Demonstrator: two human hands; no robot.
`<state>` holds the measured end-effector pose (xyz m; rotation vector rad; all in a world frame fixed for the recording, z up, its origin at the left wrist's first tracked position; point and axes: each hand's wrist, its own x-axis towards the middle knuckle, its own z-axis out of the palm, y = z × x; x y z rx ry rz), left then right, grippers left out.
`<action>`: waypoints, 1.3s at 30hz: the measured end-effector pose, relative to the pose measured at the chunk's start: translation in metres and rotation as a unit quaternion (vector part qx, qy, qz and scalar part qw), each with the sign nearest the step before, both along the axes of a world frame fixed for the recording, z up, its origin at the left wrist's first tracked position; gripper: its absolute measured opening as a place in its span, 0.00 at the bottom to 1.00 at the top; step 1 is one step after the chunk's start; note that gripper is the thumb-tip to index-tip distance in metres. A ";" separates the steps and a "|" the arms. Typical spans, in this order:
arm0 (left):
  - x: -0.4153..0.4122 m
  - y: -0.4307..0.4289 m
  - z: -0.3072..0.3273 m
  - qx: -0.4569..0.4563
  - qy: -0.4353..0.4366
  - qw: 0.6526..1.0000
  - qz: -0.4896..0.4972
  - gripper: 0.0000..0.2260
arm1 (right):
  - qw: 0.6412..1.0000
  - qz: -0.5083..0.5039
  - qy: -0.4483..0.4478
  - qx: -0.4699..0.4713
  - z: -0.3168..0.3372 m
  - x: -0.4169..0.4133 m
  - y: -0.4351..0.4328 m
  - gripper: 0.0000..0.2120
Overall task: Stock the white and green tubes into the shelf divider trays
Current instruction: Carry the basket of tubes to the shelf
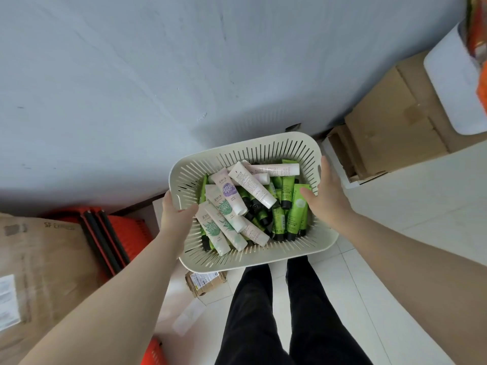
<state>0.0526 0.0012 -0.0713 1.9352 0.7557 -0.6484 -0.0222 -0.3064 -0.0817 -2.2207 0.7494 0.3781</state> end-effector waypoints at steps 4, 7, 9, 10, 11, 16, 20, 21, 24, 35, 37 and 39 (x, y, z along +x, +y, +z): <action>0.004 -0.012 0.023 -0.018 0.006 0.998 -0.052 0.33 | 0.999 -0.042 0.014 0.021 0.018 -0.037 -0.008 0.41; 0.000 -0.029 0.041 -0.038 0.013 0.993 -0.108 0.31 | 0.997 -0.073 0.022 0.019 0.034 -0.079 -0.011 0.40; -0.006 -0.045 0.051 -0.049 0.016 0.987 -0.151 0.29 | 0.993 -0.111 0.028 0.019 0.041 -0.108 -0.009 0.41; -0.009 -0.056 0.057 -0.052 0.014 0.983 -0.178 0.28 | 0.990 -0.137 0.032 0.020 0.045 -0.123 -0.010 0.41; -0.011 -0.067 0.061 -0.052 0.012 0.977 -0.206 0.29 | 0.985 -0.164 0.039 0.022 0.049 -0.137 -0.012 0.41; -0.041 -0.141 0.074 -0.051 0.032 0.945 -0.323 0.34 | 0.956 -0.291 0.040 0.030 0.066 -0.225 -0.027 0.40; -0.090 -0.205 0.084 -0.053 0.025 0.906 -0.419 0.34 | 0.922 -0.385 0.033 0.028 0.076 -0.308 -0.037 0.40; -0.106 -0.223 0.088 -0.052 0.015 0.893 -0.446 0.34 | 0.913 -0.407 0.024 0.025 0.079 -0.329 -0.040 0.40; -0.159 -0.279 0.094 -0.033 -0.004 0.860 -0.509 0.33 | 0.884 -0.468 -0.001 0.023 0.084 -0.397 -0.054 0.39; -0.398 -0.487 0.097 -0.014 0.045 0.772 -0.634 0.31 | 0.761 -0.648 0.037 0.021 0.099 -0.654 -0.125 0.37; -0.445 -0.519 0.104 -0.030 0.036 0.748 -0.663 0.31 | 0.734 -0.677 0.046 0.011 0.108 -0.692 -0.137 0.36; -0.489 -0.552 0.111 -0.043 0.038 0.722 -0.690 0.31 | 0.708 -0.704 0.051 -0.004 0.115 -0.727 -0.150 0.34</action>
